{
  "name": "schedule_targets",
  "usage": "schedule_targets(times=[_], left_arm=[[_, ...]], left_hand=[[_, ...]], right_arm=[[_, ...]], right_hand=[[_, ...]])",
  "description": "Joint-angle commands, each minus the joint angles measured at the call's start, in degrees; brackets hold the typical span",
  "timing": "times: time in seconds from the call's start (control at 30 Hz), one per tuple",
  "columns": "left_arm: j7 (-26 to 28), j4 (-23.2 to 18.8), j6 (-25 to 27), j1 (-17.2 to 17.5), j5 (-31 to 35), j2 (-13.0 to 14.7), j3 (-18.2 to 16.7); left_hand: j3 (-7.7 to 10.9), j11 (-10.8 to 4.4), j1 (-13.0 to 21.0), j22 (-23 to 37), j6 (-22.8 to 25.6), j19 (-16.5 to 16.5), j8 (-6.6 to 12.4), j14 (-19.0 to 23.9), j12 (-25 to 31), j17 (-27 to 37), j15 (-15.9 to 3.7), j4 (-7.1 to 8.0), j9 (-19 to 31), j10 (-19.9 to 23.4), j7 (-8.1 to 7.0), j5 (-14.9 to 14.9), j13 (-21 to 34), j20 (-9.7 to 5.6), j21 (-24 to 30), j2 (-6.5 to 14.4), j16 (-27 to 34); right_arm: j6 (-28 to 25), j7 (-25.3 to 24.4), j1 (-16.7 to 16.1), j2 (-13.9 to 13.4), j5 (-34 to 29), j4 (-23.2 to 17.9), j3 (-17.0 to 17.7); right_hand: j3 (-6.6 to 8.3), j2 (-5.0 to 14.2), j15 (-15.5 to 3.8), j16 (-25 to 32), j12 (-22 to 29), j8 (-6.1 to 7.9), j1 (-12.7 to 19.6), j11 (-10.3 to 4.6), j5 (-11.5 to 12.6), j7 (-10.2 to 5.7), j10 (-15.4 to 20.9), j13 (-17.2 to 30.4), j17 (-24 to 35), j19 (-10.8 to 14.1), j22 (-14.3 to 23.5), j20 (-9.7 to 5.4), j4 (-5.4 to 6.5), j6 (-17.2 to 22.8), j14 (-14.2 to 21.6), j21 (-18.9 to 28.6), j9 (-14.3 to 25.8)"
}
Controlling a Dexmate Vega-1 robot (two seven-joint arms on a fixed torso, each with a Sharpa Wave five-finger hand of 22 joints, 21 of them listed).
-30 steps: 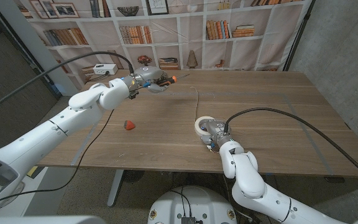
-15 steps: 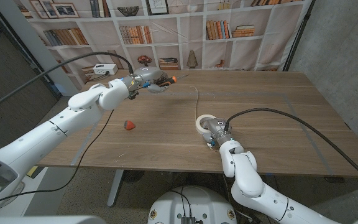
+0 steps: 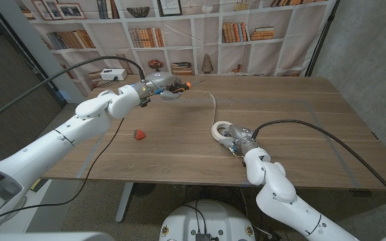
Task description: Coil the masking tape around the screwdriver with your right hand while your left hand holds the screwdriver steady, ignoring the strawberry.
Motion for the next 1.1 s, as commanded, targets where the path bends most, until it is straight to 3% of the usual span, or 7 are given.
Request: schedule_targets(times=[0.03,0.23,0.4,0.6,0.8,1.1], left_arm=[[0.4,0.2,-0.1,-0.3,-0.1,-0.5,0.3],[0.2,0.4,-0.2,-0.6,0.0,-0.8,0.5],[0.3,0.6,-0.5,-1.0,0.1,-1.0,0.7],[0.6,1.1,-1.0,-1.3,0.1,-1.4,1.0],[0.8,0.7,-0.9,-0.9,0.1,-1.3,0.9],[0.9,-0.2,-0.2,-0.1,0.0,-1.0,0.4]], left_hand=[[2.23,-10.93,5.0,0.1,11.9,-0.1,5.10,9.6,0.2,0.3,-13.00,0.05,0.4,9.5,-9.10,0.4,0.1,-3.51,0.6,5.4,0.5],[2.33,-11.10,5.0,-0.1,11.9,-0.2,5.09,9.6,0.3,0.3,-13.06,0.03,0.6,9.3,-9.10,0.4,0.4,-3.52,0.7,5.4,0.7],[2.37,-11.07,4.9,-0.1,11.9,-0.3,4.95,9.6,0.2,0.3,-12.98,0.03,0.5,9.4,-9.18,0.3,0.2,-3.57,0.8,5.4,0.7],[2.46,-11.17,4.9,-0.2,12.0,-0.2,4.88,9.5,0.1,0.3,-13.10,0.02,0.4,9.5,-9.02,0.3,0.0,-3.57,0.9,5.4,0.8],[2.52,-11.09,4.8,-0.2,12.0,-0.3,4.81,9.5,0.2,0.3,-13.15,0.01,0.4,9.3,-9.06,0.2,0.3,-3.63,1.0,5.3,0.9],[2.67,-11.09,4.8,-0.3,12.0,-0.3,4.83,9.4,0.1,0.3,-13.11,-0.02,0.6,9.3,-9.29,0.2,0.1,-3.56,1.2,5.3,1.0]], right_arm=[[13.3,-6.5,-6.3,5.3,44.9,-0.7,18.6],[19.6,-4.6,-6.4,6.2,61.0,2.7,23.4],[24.6,-3.1,-5.8,5.4,71.6,5.4,25.2],[29.4,-2.7,-4.6,3.7,80.2,7.6,25.2],[36.1,0.8,-3.0,4.2,89.9,12.1,24.6],[43.2,3.1,-0.2,2.4,96.4,15.5,22.9]], right_hand=[[5.37,5.85,-7.24,1.3,1.2,3.95,3.2,0.84,0.4,5.22,0.0,1.6,1.9,1.9,1.1,-2.28,5.66,8.7,1.2,0.7,1.6],[5.92,5.85,-6.64,2.1,2.2,5.14,3.7,1.70,0.6,5.65,-0.1,3.0,3.4,1.8,1.4,-1.56,5.96,8.3,1.5,1.0,2.9],[6.17,5.77,-6.33,2.7,2.8,5.88,4.1,1.94,0.6,6.01,-0.2,3.9,4.4,1.9,1.5,-1.16,5.96,8.0,1.7,1.3,3.7],[6.42,5.74,-6.22,3.1,3.5,6.76,4.1,1.88,0.6,5.79,-0.7,5.0,5.6,1.5,1.7,-1.49,6.41,7.2,1.6,1.4,4.9],[6.63,5.73,-6.56,3.2,4.0,7.61,3.9,1.63,0.6,5.42,-1.2,6.0,6.4,1.1,1.9,-1.71,7.10,6.4,1.4,1.6,5.9],[6.97,5.69,-6.81,3.1,4.8,8.97,3.8,1.12,0.6,5.12,-1.6,7.4,7.5,0.7,2.1,-1.55,7.88,5.8,1.2,1.8,7.3]])
